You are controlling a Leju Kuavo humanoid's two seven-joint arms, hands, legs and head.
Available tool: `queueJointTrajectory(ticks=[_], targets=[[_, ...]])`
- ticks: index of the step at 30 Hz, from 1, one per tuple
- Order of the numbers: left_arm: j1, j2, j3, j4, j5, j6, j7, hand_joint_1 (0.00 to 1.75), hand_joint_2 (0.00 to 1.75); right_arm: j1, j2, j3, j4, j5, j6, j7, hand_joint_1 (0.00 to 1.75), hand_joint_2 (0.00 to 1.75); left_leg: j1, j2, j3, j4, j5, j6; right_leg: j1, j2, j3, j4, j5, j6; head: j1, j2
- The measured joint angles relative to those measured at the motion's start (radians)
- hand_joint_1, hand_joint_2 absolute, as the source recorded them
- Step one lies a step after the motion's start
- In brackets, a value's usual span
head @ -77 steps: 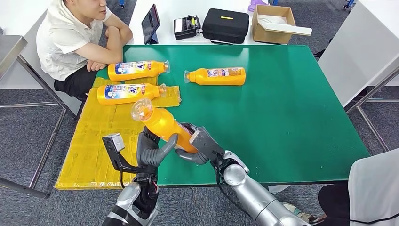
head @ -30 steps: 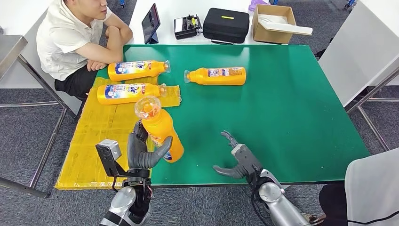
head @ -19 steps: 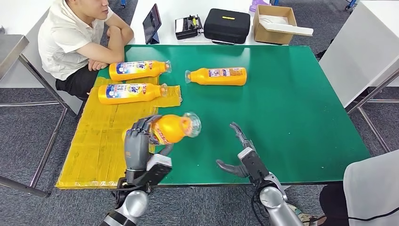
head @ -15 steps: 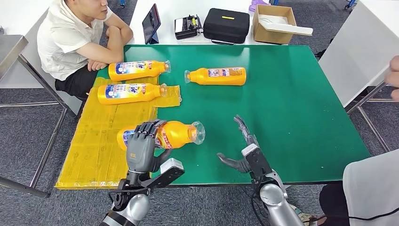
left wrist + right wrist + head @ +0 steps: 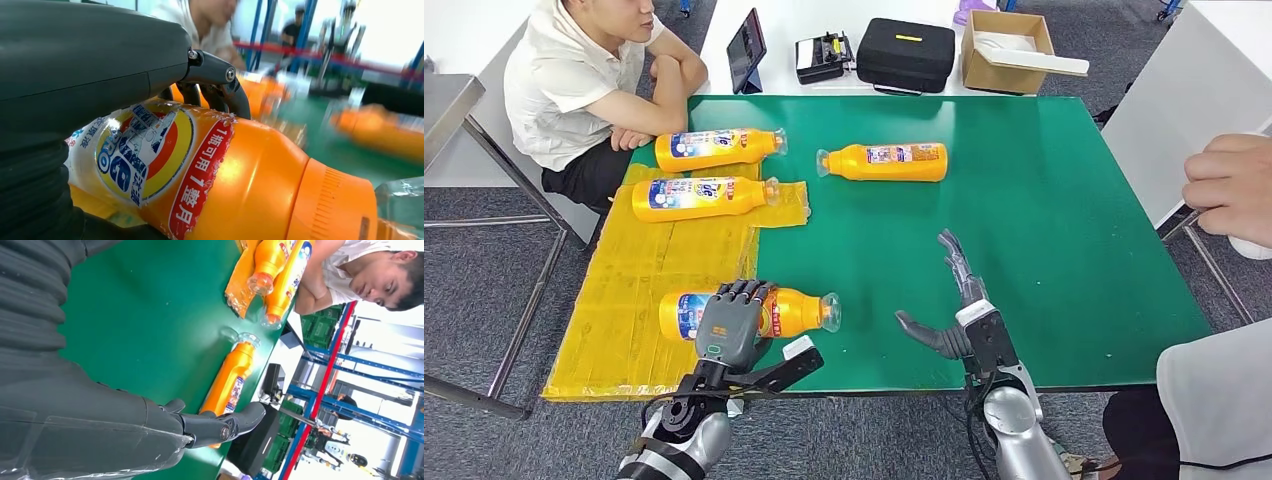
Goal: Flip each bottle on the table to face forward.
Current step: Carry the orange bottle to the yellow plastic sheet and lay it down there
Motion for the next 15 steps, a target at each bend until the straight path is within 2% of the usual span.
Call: queueJointTrajectory(ticks=[7,15], targets=[[-0.059,0.008,0.011,0.113,0.008,-0.028,-0.032,1.75,1.75,-0.007,0.010,-0.015,0.008,0.004,0.016,-0.005,0.00,1.75,0.000,0.000,0.000,0.000,0.000,0.000,0.000,0.000,0.000,0.000,0.000,0.000,0.000,0.000],[-0.094,0.009,0.014,0.173,0.015,-0.059,-0.039,1.75,1.75,-0.012,0.014,-0.020,0.017,0.005,0.019,-0.005,0.00,1.75,0.000,0.000,0.000,0.000,0.000,0.000,0.000,0.000,0.001,0.000,0.000,0.000,0.000,0.000]])
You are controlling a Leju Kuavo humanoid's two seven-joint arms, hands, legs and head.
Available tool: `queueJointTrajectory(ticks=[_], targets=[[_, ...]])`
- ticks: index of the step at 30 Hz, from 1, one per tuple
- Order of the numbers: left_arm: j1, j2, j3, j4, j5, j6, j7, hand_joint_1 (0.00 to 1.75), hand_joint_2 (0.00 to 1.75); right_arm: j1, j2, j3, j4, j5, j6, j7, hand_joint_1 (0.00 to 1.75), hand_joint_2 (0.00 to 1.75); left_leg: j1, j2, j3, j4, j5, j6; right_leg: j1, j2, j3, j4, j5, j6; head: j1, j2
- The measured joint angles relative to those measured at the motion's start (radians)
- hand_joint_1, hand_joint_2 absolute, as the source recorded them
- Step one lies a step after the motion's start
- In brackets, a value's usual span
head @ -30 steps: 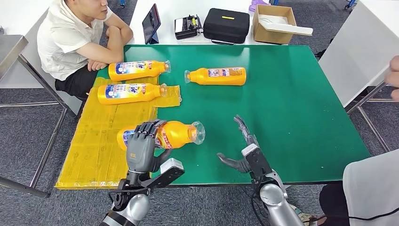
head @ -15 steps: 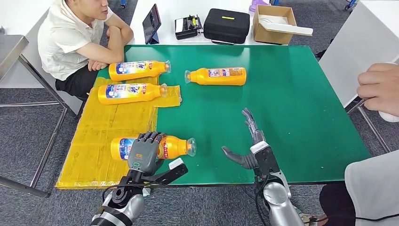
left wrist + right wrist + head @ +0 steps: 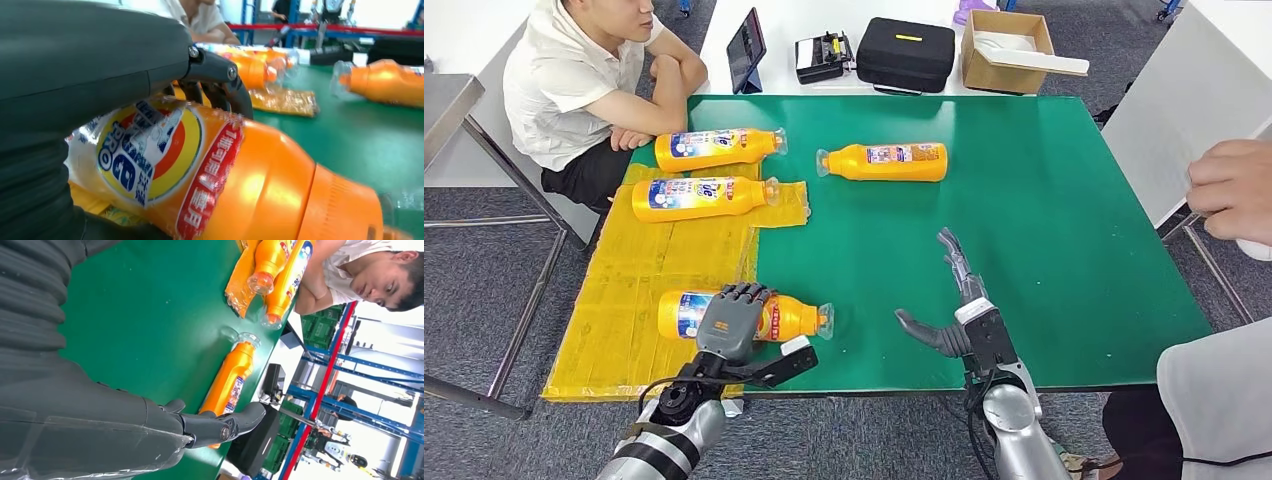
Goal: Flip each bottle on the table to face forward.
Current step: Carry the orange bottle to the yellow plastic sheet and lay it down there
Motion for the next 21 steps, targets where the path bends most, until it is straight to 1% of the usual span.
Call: queueJointTrajectory(ticks=[4,5,6,7,8,9,10,11,13,18,21], targets=[[-0.027,0.000,0.000,0.035,0.017,-0.037,-0.004,1.75,1.75,-0.013,0.004,0.000,0.022,0.004,0.001,-0.001,0.00,1.75,0.000,0.000,0.001,0.000,0.000,0.000,0.000,0.000,0.001,0.000,0.000,0.000,0.000,0.000],[-0.033,0.000,0.000,0.045,0.013,-0.037,-0.001,1.71,1.75,-0.015,0.005,-0.001,0.028,0.004,0.001,-0.002,0.00,1.75,0.000,0.000,0.001,0.000,0.000,0.000,0.000,0.000,0.002,0.000,0.000,0.000,0.000,0.000],[-0.039,0.000,0.000,0.054,0.009,-0.035,0.002,1.49,1.75,-0.016,0.006,-0.001,0.033,0.005,0.001,-0.003,0.00,1.75,0.000,0.000,0.002,0.000,0.000,0.000,0.000,0.000,0.002,0.000,0.000,0.000,0.000,0.000],[-0.045,0.000,0.000,0.063,0.006,-0.034,0.003,1.11,1.75,-0.017,0.007,-0.002,0.038,0.005,0.001,-0.004,0.00,1.75,0.000,0.000,0.002,0.000,0.000,0.000,0.000,0.000,0.002,0.000,0.000,0.000,0.000,0.000],[-0.050,0.000,0.000,0.069,0.005,-0.037,0.003,0.67,1.75,-0.017,0.008,-0.002,0.042,0.005,0.001,-0.005,0.00,1.75,0.000,0.000,0.002,0.000,0.000,0.000,0.000,0.000,0.003,0.000,0.000,0.000,0.000,0.000],[-0.054,0.000,0.000,0.075,0.006,-0.041,0.003,0.27,1.75,-0.017,0.009,-0.004,0.046,0.005,0.001,-0.006,0.00,1.75,0.000,0.000,0.003,0.000,0.000,0.000,0.000,0.000,0.003,0.000,0.000,0.000,0.000,0.000],[-0.057,0.000,0.000,0.080,0.009,-0.049,0.003,0.05,1.75,-0.017,0.010,-0.006,0.050,0.005,0.001,-0.006,0.00,1.75,0.000,0.000,0.003,0.000,0.000,0.000,0.000,0.000,0.003,0.000,0.000,0.000,0.000,0.000],[-0.060,0.000,0.000,0.084,0.012,-0.061,0.002,0.00,1.75,-0.017,0.012,-0.008,0.055,0.005,0.001,-0.007,0.00,1.75,0.000,0.000,0.003,0.000,0.000,0.000,0.000,0.000,0.003,0.000,0.000,0.000,0.000,0.000],[-0.069,0.000,0.000,0.095,0.021,-0.098,0.002,0.00,1.75,-0.017,0.016,-0.015,0.064,0.005,0.001,-0.010,0.00,1.75,0.000,0.000,0.003,0.000,0.001,0.000,0.000,0.000,0.004,0.000,0.000,0.000,0.000,0.000],[-0.114,0.010,-0.006,0.137,0.027,-0.232,-0.004,0.00,1.75,-0.018,0.026,-0.028,0.085,0.008,0.000,-0.017,0.00,1.75,0.000,-0.002,0.007,-0.001,0.000,0.000,0.000,-0.002,0.009,0.000,0.000,0.000,0.000,0.000],[-0.132,0.017,-0.014,0.158,0.041,-0.272,-0.023,0.00,1.75,-0.021,0.031,-0.040,0.095,0.002,0.002,-0.021,0.00,1.75,0.000,-0.001,0.009,-0.001,0.000,0.000,0.000,-0.001,0.010,0.000,-0.001,0.000,0.000,0.000]])
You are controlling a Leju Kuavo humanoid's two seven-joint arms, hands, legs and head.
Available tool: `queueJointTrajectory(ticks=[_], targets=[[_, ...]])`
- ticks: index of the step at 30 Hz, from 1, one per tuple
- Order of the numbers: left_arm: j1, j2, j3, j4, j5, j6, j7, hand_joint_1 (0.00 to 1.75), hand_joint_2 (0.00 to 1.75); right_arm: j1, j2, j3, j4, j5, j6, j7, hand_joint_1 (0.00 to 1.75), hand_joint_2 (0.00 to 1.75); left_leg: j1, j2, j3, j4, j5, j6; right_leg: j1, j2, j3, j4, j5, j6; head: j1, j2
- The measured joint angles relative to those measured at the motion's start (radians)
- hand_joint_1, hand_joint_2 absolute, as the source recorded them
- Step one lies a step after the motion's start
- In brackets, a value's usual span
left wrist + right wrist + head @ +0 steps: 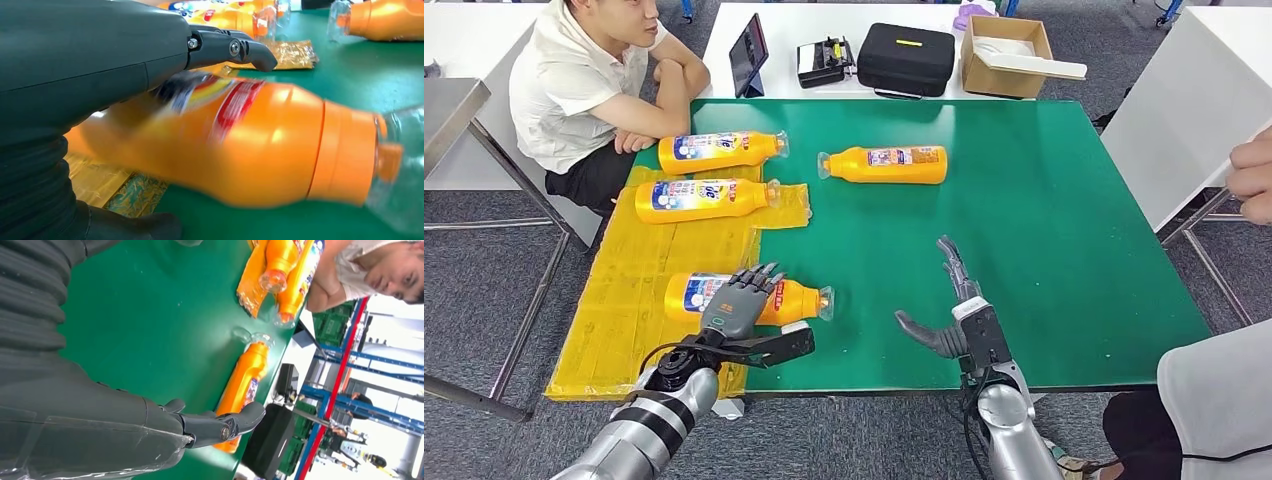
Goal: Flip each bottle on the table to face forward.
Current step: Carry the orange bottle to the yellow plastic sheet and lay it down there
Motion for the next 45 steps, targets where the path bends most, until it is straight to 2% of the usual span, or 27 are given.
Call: queueJointTrajectory(ticks=[6,12,20,25,32,36,41,43,45], targets=[[0.012,0.012,-0.008,-0.020,0.096,0.008,-0.112,0.00,1.75,-0.004,0.003,-0.011,0.021,-0.005,0.017,-0.013,0.00,1.75,0.000,0.000,0.002,0.000,0.000,0.000,0.000,0.000,0.001,0.000,0.000,0.000,0.000,0.000],[0.054,0.019,-0.024,-0.091,0.115,0.038,-0.122,0.00,1.75,-0.005,0.005,-0.011,0.040,-0.002,0.016,-0.022,0.00,1.75,0.000,0.000,0.000,0.000,0.000,0.000,0.000,0.000,0.000,0.000,0.000,0.000,0.000,0.000],[0.171,0.019,-0.035,-0.276,0.285,0.231,-0.276,0.00,1.75,-0.004,0.005,-0.011,0.051,-0.003,0.009,-0.034,0.00,1.75,0.000,0.001,-0.005,0.000,0.000,0.000,0.000,0.000,-0.006,0.000,0.000,0.000,0.000,0.000],[0.217,0.018,-0.036,-0.382,0.364,0.229,-0.311,0.00,1.75,-0.004,0.004,-0.011,0.055,-0.004,-0.001,-0.038,0.00,1.75,0.000,0.001,-0.006,0.000,0.000,0.000,0.000,0.000,-0.007,0.000,0.000,0.000,0.000,0.000],[0.238,0.017,-0.036,-0.434,0.387,0.223,-0.324,0.00,1.75,-0.004,0.004,-0.011,0.057,-0.004,-0.003,-0.040,0.00,1.75,0.000,0.001,-0.006,0.000,0.000,0.000,0.000,0.000,-0.007,0.000,0.000,0.000,0.000,0.000],[0.255,0.013,-0.035,-0.466,0.501,0.220,-0.402,0.00,1.75,-0.004,0.004,-0.011,0.059,-0.005,-0.008,-0.041,0.00,1.75,0.000,0.001,-0.006,0.000,0.000,0.000,0.000,0.000,-0.007,0.000,0.000,0.000,0.000,0.000],[0.292,-0.004,-0.034,-0.533,0.607,0.292,-0.481,0.00,1.75,-0.003,0.003,-0.005,0.062,-0.014,-0.025,-0.040,0.00,1.75,0.000,0.001,-0.007,0.000,0.000,0.000,0.000,0.000,-0.008,0.000,0.000,0.000,0.000,0.000],[0.313,-0.011,-0.034,-0.563,0.692,0.259,-0.483,0.00,1.75,0.001,0.004,-0.005,0.061,-0.050,-0.028,-0.020,0.00,0.87,0.000,0.001,-0.007,0.000,0.000,0.000,0.000,0.000,-0.008,0.000,0.000,0.000,0.000,0.000],[0.343,-0.022,-0.032,-0.594,0.874,0.153,-0.444,0.00,1.75,0.012,0.009,-0.008,0.058,-0.069,-0.078,0.032,0.00,0.87,0.000,0.001,-0.007,0.000,0.000,0.000,0.000,0.000,-0.008,0.000,0.000,0.000,0.000,0.000]])
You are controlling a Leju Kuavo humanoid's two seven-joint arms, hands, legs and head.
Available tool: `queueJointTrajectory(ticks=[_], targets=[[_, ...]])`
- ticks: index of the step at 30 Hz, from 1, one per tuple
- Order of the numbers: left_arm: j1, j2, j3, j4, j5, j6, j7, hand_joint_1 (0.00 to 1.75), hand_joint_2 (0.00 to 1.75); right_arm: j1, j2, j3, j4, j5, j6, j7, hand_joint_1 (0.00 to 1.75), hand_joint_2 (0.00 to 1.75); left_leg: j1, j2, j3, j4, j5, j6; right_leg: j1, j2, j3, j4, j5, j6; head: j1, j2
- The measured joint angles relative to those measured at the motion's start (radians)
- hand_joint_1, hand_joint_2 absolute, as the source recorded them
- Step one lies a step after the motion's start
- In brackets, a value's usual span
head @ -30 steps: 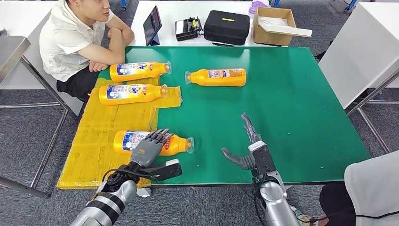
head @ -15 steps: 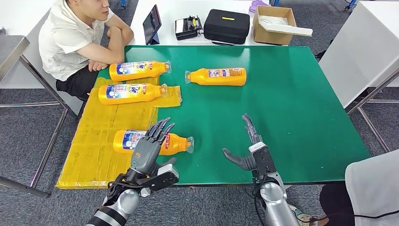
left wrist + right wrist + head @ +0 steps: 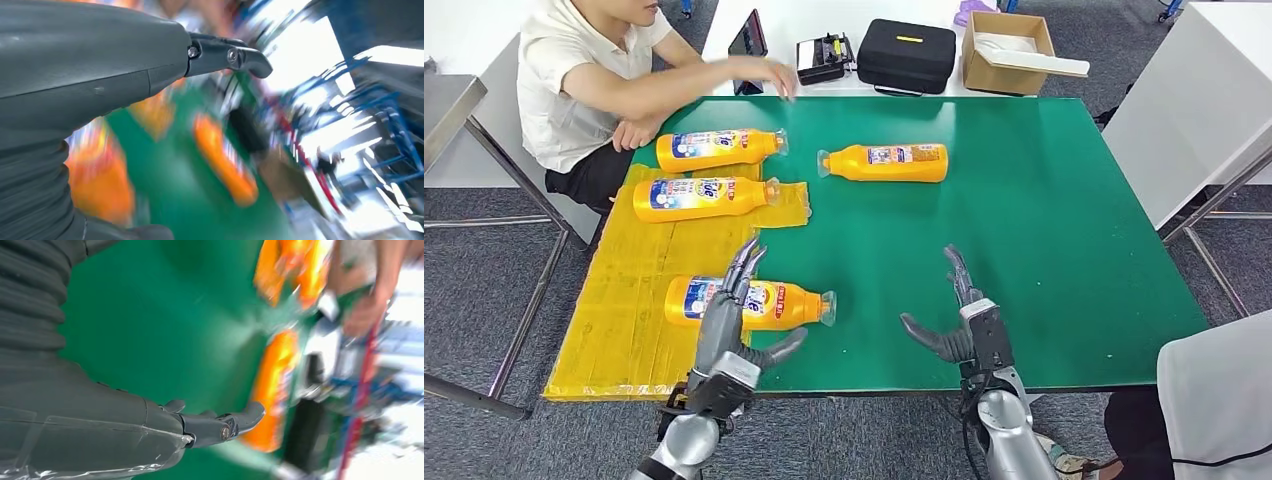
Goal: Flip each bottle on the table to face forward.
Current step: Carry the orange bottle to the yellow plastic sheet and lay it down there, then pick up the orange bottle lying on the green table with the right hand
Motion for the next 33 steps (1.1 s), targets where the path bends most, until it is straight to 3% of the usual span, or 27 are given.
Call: queueJointTrajectory(ticks=[2,5,11,15,21,33], targets=[[0.034,-0.013,0.001,-0.026,0.189,-0.101,0.051,0.00,1.75,0.015,0.004,-0.002,-0.007,0.091,-0.139,0.057,0.00,1.75,0.000,0.000,-0.001,0.000,0.000,0.000,0.000,0.000,-0.001,0.000,0.000,0.000,0.000,0.000],[0.073,-0.024,0.002,-0.051,0.314,-0.154,0.085,0.00,1.75,0.023,-0.008,0.011,-0.013,0.357,-0.362,0.101,0.00,1.75,0.000,0.000,-0.002,0.000,0.000,0.000,0.000,0.000,-0.002,0.000,0.000,0.000,0.000,0.000],[0.101,-0.031,0.002,-0.081,0.350,-0.159,0.098,0.00,1.75,0.022,-0.043,0.031,-0.013,0.536,-0.474,0.152,0.00,1.75,0.000,0.000,-0.002,0.000,0.000,0.000,0.000,0.000,-0.002,0.000,0.000,0.000,0.000,0.000],[0.110,-0.039,-0.001,-0.087,0.354,-0.079,0.142,0.00,1.75,0.022,-0.075,0.037,-0.007,0.709,-0.577,0.227,0.00,1.75,0.000,0.000,-0.002,0.000,0.000,0.000,0.000,0.000,-0.002,0.000,0.000,0.000,0.000,0.000],[0.114,-0.042,-0.035,-0.076,0.381,-0.037,0.167,0.00,1.75,0.022,-0.100,0.036,0.032,0.895,-0.589,0.389,0.00,1.75,0.000,0.000,-0.002,0.000,0.000,0.000,0.000,0.000,-0.002,0.000,0.000,0.000,0.000,0.000],[0.106,-0.042,-0.073,-0.063,0.336,0.008,0.166,0.00,1.75,0.027,-0.136,0.031,0.100,0.948,-0.553,0.493,0.00,1.75,0.000,0.000,-0.002,0.000,0.000,0.000,0.000,0.000,-0.002,0.000,0.000,0.000,0.000,0.000]])
